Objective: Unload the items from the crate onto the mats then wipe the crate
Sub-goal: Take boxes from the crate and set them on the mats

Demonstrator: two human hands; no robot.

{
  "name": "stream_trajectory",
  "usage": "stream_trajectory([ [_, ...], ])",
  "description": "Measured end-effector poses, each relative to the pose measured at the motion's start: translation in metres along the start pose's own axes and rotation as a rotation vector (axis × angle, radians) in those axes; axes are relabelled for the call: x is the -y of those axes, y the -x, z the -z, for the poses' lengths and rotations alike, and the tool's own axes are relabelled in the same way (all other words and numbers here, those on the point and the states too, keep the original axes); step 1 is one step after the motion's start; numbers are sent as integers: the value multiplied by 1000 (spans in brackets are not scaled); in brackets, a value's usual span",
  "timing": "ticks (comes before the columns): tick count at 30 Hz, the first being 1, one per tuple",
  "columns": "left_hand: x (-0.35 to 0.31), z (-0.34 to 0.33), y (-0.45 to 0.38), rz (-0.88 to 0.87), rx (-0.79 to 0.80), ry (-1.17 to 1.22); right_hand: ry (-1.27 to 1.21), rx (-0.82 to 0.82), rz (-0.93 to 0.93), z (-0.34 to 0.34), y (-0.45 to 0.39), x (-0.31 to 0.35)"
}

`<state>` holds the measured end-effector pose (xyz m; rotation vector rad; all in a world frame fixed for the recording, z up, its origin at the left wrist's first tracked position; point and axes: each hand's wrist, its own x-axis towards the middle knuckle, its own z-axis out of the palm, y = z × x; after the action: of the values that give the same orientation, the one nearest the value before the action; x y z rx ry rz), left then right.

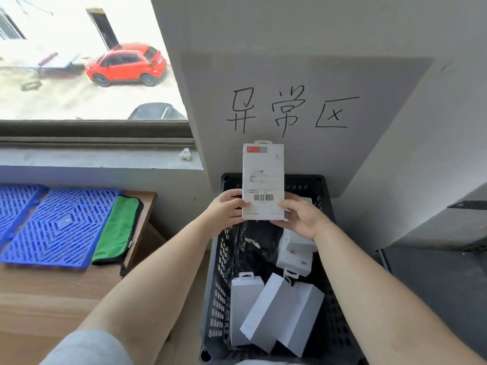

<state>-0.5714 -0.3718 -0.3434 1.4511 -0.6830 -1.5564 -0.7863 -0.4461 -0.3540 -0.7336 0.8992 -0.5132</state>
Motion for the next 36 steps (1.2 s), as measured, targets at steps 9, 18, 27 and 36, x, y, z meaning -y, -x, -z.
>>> stream_trajectory([
  [9,-19,19,45,-69,-76,95,106,198,81,-44,11,31],
  [18,-13,34,94,-200,-402,223,166,333,70,-95,-6,18],
  [27,20,76,165,-222,-608,399,208,561,-56,-169,-7,-17],
  [36,63,132,257,-258,-749,554,337,688,-160,-260,7,-84],
])
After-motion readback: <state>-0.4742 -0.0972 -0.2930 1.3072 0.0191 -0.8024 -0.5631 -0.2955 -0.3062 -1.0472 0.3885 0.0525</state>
